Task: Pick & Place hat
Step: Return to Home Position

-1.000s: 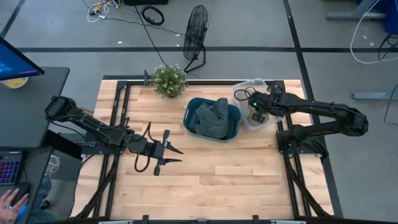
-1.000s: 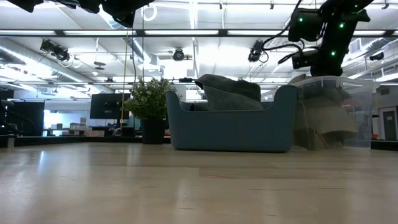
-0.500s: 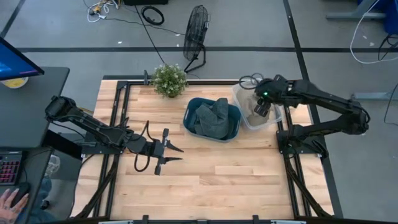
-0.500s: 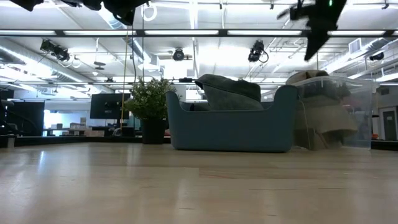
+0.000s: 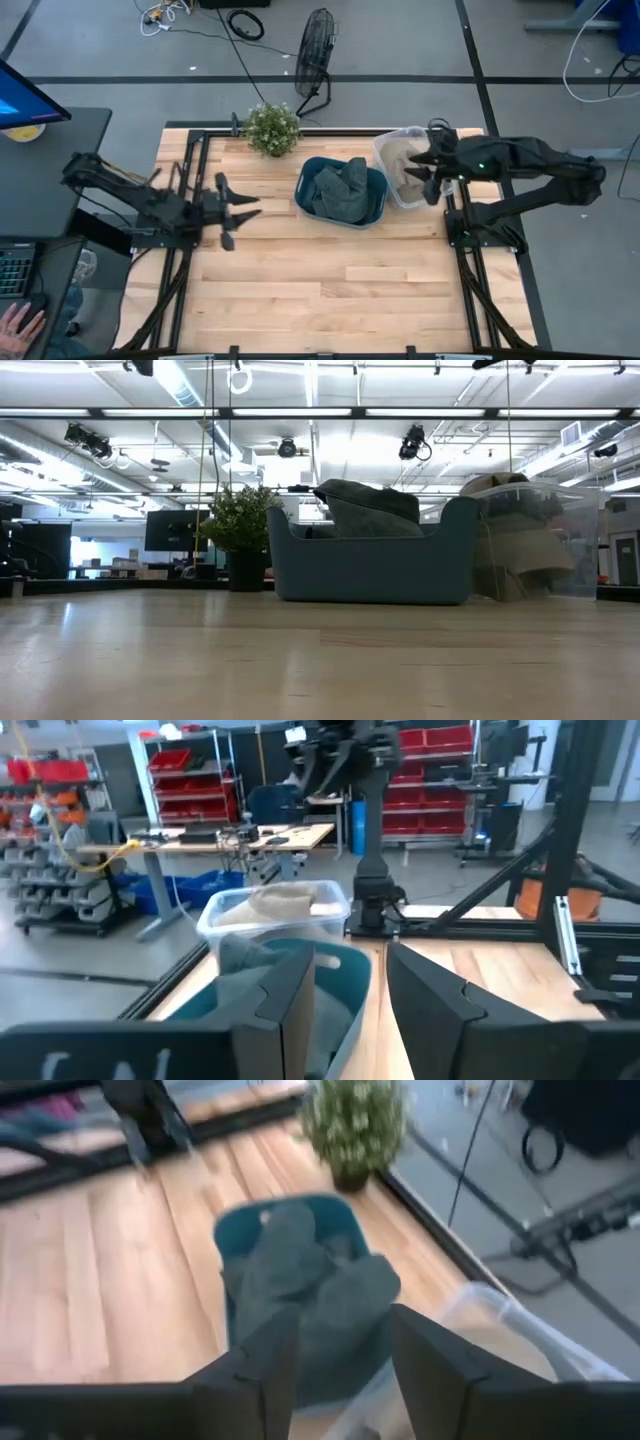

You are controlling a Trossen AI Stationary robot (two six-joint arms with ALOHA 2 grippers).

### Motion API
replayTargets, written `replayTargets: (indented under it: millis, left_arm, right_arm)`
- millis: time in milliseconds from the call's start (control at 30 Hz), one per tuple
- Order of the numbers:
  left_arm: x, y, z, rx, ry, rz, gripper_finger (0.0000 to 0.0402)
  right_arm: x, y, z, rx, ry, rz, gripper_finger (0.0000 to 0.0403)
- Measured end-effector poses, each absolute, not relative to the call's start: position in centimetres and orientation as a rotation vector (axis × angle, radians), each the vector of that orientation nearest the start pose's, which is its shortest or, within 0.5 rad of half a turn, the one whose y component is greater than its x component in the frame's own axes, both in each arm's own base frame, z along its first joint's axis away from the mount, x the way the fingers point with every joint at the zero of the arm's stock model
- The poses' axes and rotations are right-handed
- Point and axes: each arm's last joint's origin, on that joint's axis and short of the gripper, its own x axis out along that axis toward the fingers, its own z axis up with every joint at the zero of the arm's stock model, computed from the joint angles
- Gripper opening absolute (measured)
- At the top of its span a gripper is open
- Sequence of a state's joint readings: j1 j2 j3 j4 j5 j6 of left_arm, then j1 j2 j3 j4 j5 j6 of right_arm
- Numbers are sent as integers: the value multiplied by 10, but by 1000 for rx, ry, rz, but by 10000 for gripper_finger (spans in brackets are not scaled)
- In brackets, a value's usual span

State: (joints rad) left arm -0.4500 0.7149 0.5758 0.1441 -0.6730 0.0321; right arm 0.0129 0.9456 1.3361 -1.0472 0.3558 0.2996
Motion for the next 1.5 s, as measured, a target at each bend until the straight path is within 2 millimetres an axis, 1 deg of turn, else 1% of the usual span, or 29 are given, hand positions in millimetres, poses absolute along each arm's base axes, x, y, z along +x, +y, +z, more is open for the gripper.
replayTargets:
  millis: [100,200,300,433,533,600,667,800,900,1000,1133,1233,1367,1500]
  left_arm:
    - [137,-46,301,3,16,226,131]
    - [128,-41,287,3,-7,233,131]
    - [126,-35,267,1,-76,273,131]
    - [124,-22,245,-33,-205,372,131]
    - [123,-12,228,-30,-208,440,131]
    - [122,-8,221,-21,-203,450,131]
    - [118,-5,223,-24,-238,429,131]
    - [109,-2,227,-7,-282,430,131]
    - [103,0,226,-5,-274,433,131]
    - [98,0,221,-19,-229,427,131]
    - [93,1,220,-31,-237,426,131]
    - [89,2,223,6,-256,433,131]
    - [84,3,224,43,-275,441,131]
    - [82,3,219,31,-232,435,131]
  right_arm:
    - [139,0,400,162,524,-394,155]
    - [136,6,380,166,487,-364,155]
    - [136,10,356,151,441,-384,155]
    - [134,12,338,135,369,-393,155]
    - [131,11,319,135,341,-393,155]
    - [128,11,306,132,324,-395,155]
    - [121,9,297,133,305,-391,155]
    - [105,6,286,176,234,-400,155]
    - [94,3,272,194,194,-395,155]
    - [87,2,256,222,139,-388,155]
    - [82,1,238,229,83,-378,155]
    - [78,0,227,232,61,-371,155]
    - [74,-1,218,234,36,-367,155]
    - [73,-1,210,229,49,-368,155]
